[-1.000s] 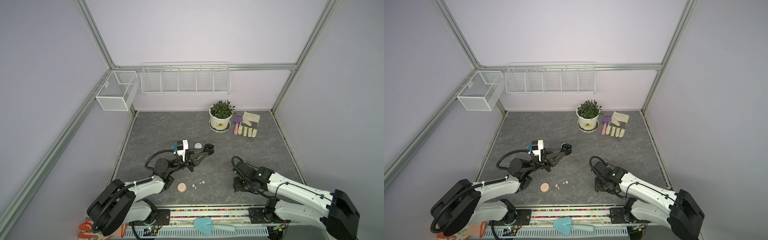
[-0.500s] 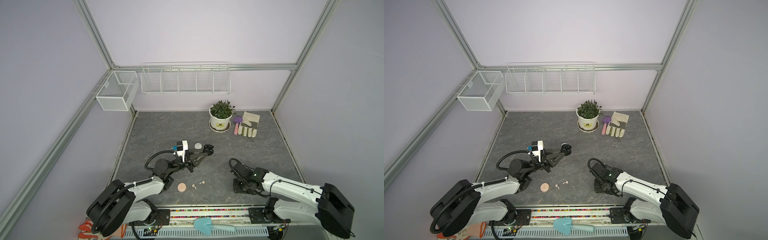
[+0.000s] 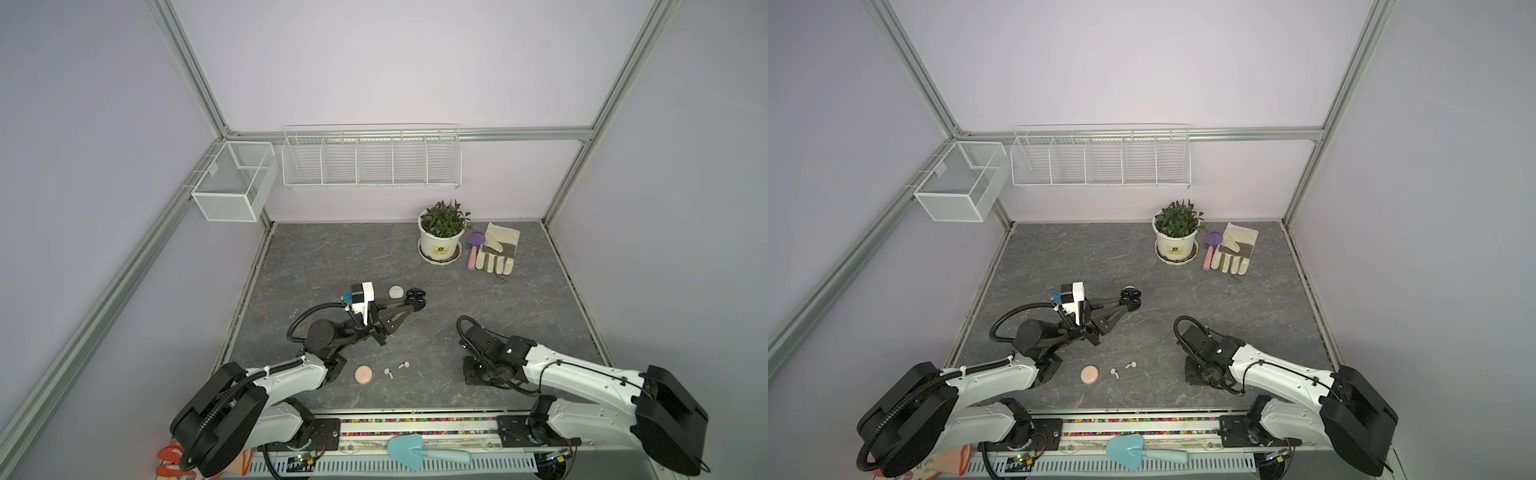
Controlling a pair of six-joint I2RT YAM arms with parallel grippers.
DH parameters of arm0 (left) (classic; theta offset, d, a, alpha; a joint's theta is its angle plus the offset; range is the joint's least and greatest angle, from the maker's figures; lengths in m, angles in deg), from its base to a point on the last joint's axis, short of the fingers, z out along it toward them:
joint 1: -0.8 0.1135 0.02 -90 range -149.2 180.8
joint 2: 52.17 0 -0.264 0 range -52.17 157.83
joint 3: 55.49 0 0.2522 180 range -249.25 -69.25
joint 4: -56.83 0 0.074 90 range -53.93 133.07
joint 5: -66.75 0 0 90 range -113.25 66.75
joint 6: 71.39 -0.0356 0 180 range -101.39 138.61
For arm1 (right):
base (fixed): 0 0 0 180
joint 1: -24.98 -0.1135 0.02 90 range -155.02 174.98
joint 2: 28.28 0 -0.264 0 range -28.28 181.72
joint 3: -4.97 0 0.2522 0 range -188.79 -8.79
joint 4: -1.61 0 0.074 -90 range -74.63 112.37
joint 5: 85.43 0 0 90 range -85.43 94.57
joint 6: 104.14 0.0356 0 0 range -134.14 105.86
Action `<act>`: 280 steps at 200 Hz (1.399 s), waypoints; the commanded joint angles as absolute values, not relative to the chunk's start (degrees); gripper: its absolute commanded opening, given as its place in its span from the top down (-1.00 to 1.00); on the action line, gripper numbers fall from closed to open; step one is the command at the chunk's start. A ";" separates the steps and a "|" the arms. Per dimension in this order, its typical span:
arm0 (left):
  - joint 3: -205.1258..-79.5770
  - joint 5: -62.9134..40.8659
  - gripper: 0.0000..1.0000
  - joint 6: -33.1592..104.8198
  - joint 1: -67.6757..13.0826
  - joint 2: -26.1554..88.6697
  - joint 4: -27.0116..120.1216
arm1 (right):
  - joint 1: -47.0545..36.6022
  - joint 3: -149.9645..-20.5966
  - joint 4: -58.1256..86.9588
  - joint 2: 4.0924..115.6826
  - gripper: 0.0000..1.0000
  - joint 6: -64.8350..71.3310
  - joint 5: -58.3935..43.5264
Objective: Insert wireless bluetooth earbuds into charging case
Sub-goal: Pick up the wireless bluetooth earbud from the bottom-center of the table.
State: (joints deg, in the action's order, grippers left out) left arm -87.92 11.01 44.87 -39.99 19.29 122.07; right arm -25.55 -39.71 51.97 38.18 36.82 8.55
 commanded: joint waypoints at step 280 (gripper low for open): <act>-87.00 9.56 1.00 43.80 -40.15 17.62 124.20 | -30.04 -45.45 57.29 47.56 0.50 36.31 12.17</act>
State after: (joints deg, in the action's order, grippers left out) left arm -87.68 10.07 44.85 -39.99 18.61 122.07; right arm -29.57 -44.65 55.64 46.75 35.95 11.40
